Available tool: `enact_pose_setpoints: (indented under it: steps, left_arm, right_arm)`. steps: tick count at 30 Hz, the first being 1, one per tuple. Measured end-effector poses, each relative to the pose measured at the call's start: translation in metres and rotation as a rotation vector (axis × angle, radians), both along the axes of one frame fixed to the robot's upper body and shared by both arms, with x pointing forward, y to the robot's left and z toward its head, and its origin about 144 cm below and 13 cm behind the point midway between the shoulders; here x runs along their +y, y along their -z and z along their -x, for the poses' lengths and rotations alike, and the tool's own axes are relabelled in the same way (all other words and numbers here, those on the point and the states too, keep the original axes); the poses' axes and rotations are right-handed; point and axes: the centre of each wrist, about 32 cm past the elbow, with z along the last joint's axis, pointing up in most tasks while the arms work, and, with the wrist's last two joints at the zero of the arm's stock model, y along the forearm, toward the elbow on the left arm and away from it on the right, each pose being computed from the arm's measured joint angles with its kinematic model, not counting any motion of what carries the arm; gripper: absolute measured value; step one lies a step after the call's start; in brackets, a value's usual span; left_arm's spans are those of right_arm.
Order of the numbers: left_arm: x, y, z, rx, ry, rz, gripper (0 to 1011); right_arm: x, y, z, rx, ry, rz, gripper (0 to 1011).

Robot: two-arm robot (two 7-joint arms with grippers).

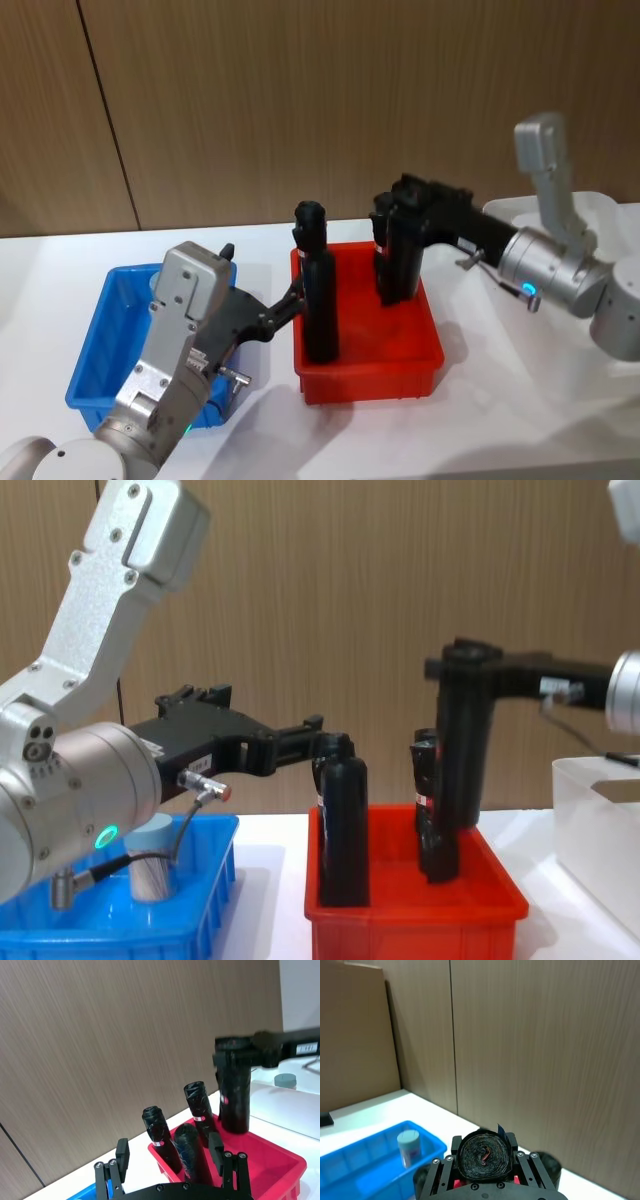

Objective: Pick the cotton swabs from the blue box and place them into the white box.

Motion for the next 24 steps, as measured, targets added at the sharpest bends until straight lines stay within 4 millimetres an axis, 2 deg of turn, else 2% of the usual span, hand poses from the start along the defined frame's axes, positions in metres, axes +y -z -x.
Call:
enact_pose_setpoints:
  steps: [11, 24]
  left_arm:
    - [0.000, 0.000, 0.000, 0.000, 0.000, 0.000, 1004]
    - [0.000, 0.000, 0.000, 0.000, 0.000, 0.000, 1004]
  right_arm:
    - [-0.013, -0.044, 0.018, -0.069, 0.099, 0.006, 507]
    - [-0.033, -0.067, 0.034, -0.102, 0.260, 0.052, 507]
